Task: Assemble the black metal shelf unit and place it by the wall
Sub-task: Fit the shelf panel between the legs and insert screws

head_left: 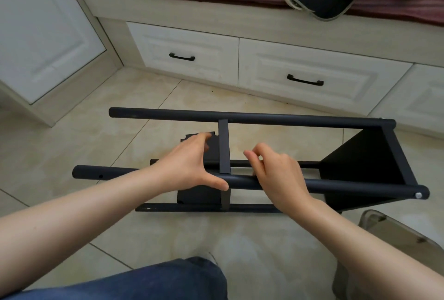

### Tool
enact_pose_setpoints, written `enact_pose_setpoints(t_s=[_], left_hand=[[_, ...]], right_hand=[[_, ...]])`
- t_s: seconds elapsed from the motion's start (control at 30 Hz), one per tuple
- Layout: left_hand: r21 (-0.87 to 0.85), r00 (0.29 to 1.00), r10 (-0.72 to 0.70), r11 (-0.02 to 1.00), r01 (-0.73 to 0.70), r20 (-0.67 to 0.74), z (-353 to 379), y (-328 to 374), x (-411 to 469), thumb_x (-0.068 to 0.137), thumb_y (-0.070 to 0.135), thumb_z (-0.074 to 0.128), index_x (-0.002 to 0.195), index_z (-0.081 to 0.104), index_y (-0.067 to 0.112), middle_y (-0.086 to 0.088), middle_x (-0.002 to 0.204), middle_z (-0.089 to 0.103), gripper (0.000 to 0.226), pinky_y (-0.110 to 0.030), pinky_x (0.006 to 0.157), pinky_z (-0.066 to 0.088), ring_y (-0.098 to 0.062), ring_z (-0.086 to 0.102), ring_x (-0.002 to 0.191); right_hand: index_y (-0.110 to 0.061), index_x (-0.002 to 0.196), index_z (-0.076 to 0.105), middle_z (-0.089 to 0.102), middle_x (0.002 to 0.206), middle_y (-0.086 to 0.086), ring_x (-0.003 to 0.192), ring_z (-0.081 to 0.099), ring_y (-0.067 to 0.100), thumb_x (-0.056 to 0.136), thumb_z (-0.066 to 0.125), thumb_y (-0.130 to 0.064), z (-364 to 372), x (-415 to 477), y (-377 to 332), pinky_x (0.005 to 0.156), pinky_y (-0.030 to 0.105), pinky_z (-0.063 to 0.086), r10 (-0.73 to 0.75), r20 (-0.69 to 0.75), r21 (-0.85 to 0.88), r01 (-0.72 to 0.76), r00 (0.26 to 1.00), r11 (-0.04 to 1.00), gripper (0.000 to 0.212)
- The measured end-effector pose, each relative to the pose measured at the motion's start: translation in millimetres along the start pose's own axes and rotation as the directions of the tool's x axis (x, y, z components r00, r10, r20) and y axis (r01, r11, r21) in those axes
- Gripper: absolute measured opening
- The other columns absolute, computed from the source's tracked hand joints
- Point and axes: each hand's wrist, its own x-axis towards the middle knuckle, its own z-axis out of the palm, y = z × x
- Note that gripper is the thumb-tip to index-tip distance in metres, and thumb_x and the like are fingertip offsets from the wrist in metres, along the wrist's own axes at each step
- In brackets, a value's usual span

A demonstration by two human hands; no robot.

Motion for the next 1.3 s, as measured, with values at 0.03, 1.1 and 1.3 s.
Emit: enact_pose_setpoints(t_s=[0.03,1.1,1.3], left_hand=[[-0.084,0.998,0.038,0.996,-0.034,0.045,1,-3,4,0.059,0.051,0.092,0.159,0.013,0.022,0.004,0.157,0.037,0.131,-0.033,0.116,0.036,-0.013,0.037,0.143],[-0.383,0.938,0.151,0.923,-0.021,0.311,1,-11,37,0.066,0.018,0.095,0.147,-0.023,0.058,-0.01,0.135,0.063,0.149,-0.024,0.067,0.056,-0.027,0.074,0.068],[-0.311,0.926,0.129,0.95,-0.013,0.354,2,-11,38,0.07,0.024,0.092,0.143,-0.028,0.061,-0.017,0.118,0.072,0.146,-0.015,0.061,0.051,-0.024,0.072,0.064]], right_hand=[[-0.014,0.089,0.057,0.058,0.059,0.0,0.057,0.056,0.029,0.1,0.047,-0.043,-1,0,1,0.058,0.043,0.049,0.006,0.032,-0.001,-0.006,0.999,1.0,0.033],[-0.019,0.09,0.054,0.057,0.063,-0.008,0.059,0.053,0.021,0.101,0.044,-0.043,-8,126,51,0.061,0.04,0.047,-0.273,0.146,0.081,0.263,0.951,0.961,0.027],[-0.013,0.093,0.039,0.045,0.054,-0.001,0.048,0.042,0.036,0.1,0.016,-0.046,8,125,38,0.05,0.038,0.03,-0.299,0.133,-0.227,0.322,0.945,0.919,0.04]])
